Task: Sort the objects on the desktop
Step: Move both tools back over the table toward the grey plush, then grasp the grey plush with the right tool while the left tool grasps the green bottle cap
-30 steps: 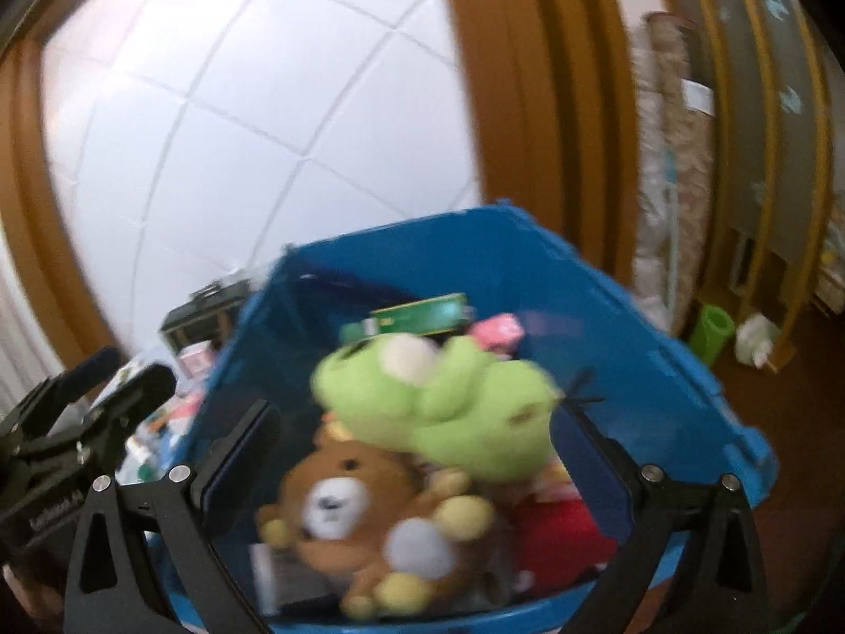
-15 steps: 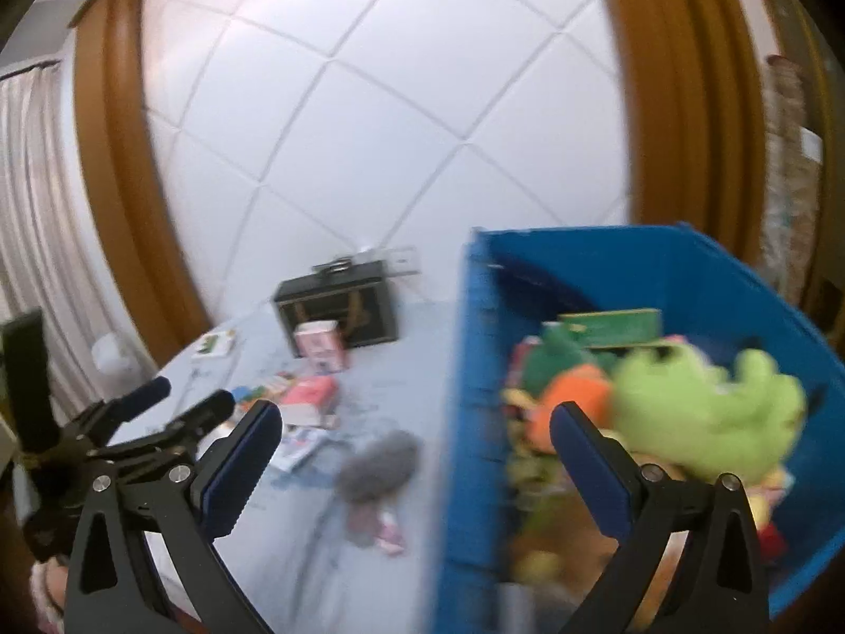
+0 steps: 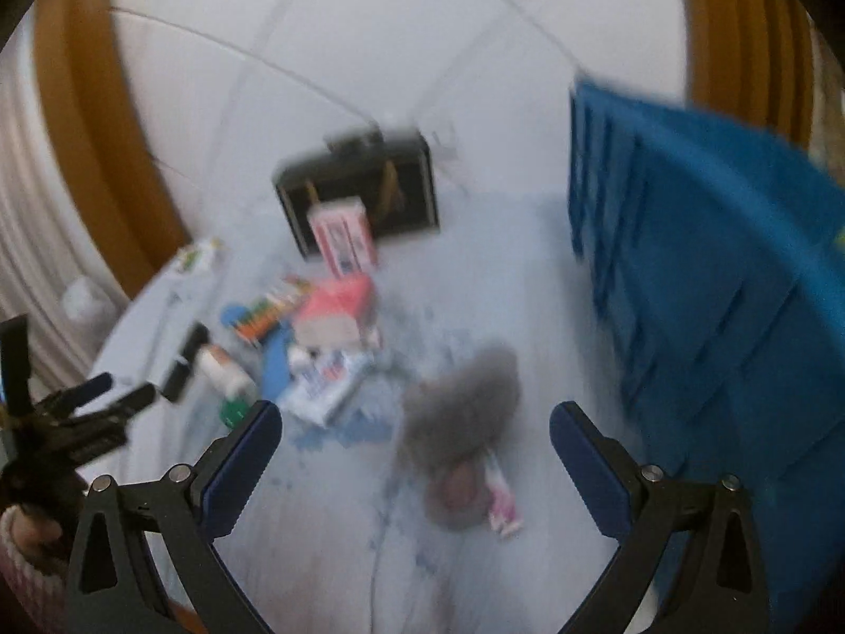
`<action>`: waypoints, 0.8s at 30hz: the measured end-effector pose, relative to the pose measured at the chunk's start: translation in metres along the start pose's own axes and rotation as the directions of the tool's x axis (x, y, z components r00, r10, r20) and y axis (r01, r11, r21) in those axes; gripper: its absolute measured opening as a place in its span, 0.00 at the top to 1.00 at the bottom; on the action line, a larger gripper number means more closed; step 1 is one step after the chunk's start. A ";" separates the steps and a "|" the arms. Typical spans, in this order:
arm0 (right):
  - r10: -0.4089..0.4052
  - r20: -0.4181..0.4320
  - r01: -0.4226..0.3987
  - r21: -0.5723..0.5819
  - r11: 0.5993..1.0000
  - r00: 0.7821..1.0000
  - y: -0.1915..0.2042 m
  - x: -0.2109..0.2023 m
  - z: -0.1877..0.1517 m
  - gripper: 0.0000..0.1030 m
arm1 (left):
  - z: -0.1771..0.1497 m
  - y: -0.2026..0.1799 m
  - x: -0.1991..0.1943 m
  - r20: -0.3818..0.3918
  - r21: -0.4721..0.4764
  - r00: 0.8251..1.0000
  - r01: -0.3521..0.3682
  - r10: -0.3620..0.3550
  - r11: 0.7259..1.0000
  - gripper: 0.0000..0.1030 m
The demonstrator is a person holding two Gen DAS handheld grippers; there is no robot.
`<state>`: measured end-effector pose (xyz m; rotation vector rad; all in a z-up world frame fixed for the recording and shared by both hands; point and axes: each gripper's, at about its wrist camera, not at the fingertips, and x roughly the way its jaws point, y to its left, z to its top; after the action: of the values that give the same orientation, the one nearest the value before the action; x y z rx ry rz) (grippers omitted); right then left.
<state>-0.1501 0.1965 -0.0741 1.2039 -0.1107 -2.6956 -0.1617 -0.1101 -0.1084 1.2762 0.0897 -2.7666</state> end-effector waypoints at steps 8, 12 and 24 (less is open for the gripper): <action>-0.075 -0.194 0.086 0.050 0.995 0.978 -0.034 0.076 -0.043 0.00 | -0.030 -0.001 0.080 -0.100 -0.019 0.995 0.008 -0.010 1.000 0.17; -0.076 -0.254 0.089 0.040 0.995 0.964 -0.047 0.103 -0.052 0.00 | -0.026 -0.012 0.108 -0.102 -0.015 0.994 -0.028 0.026 1.000 0.19; 0.005 -0.273 0.019 0.084 0.996 0.962 -0.053 0.158 -0.018 0.01 | -0.024 -0.020 0.136 -0.157 -0.053 0.987 -0.034 0.025 0.998 0.61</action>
<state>-0.2474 0.2167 -0.2089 1.5907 -0.1844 -2.5219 -0.2335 -0.0962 -0.2271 1.4654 0.1559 -2.6169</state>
